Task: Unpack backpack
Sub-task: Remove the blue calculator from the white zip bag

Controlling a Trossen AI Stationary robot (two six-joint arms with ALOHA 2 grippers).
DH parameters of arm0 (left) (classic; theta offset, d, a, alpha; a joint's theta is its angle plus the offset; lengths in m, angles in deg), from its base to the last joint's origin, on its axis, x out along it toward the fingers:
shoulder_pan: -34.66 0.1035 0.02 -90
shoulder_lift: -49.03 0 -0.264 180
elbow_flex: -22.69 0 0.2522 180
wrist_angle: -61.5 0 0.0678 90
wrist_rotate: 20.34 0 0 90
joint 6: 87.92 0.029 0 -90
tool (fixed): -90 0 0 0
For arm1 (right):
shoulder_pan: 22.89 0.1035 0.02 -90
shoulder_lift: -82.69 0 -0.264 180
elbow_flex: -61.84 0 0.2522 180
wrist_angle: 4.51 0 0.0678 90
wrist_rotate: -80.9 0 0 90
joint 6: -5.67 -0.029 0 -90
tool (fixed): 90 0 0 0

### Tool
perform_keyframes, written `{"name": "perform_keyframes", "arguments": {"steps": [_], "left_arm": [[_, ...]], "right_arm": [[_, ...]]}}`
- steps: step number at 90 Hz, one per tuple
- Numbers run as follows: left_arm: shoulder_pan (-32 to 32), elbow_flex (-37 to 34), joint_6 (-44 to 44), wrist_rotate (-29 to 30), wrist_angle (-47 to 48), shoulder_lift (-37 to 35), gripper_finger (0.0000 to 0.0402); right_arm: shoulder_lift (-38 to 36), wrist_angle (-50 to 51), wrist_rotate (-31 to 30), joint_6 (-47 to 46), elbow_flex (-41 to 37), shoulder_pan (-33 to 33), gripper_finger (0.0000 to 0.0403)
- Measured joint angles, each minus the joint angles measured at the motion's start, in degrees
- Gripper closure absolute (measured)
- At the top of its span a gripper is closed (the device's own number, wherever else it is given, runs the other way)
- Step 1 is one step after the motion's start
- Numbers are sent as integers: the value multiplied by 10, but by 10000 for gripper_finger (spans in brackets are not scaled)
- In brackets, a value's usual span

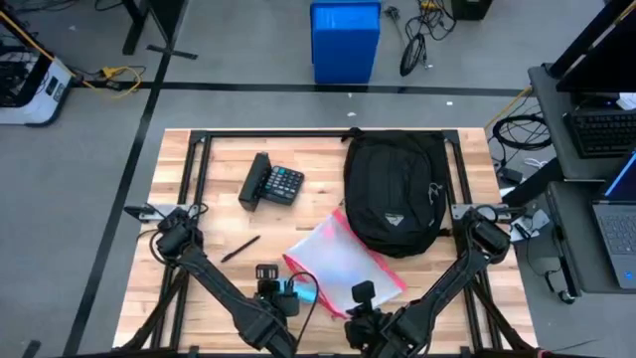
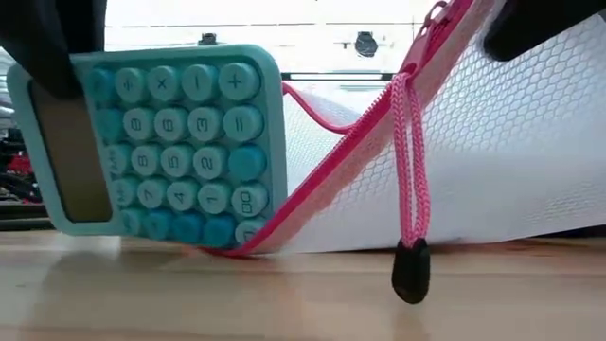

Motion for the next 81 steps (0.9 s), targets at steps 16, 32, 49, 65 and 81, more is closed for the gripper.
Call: {"name": "perform_keyframes", "arguments": {"steps": [16, 32, 49, 65, 81], "left_arm": [[7, 0, 4, 1, -17, 0, 318], [16, -19, 21, 14, -55, 0, 318], [34, -61, 64, 28, -100, -3, 315], [57, -83, 62, 62, -114, -1, 296], [84, -85, 80, 94, -119, 0, 286]], "right_arm": [[0, 0, 0, 0, 0, 0, 403], [0, 0, 0, 2, 0, 0, 403], [0, 0, 0, 2, 0, 0, 403], [0, 0, 0, 2, 0, 0, 403], [0, -1, 0, 2, 0, 0, 403]]}}
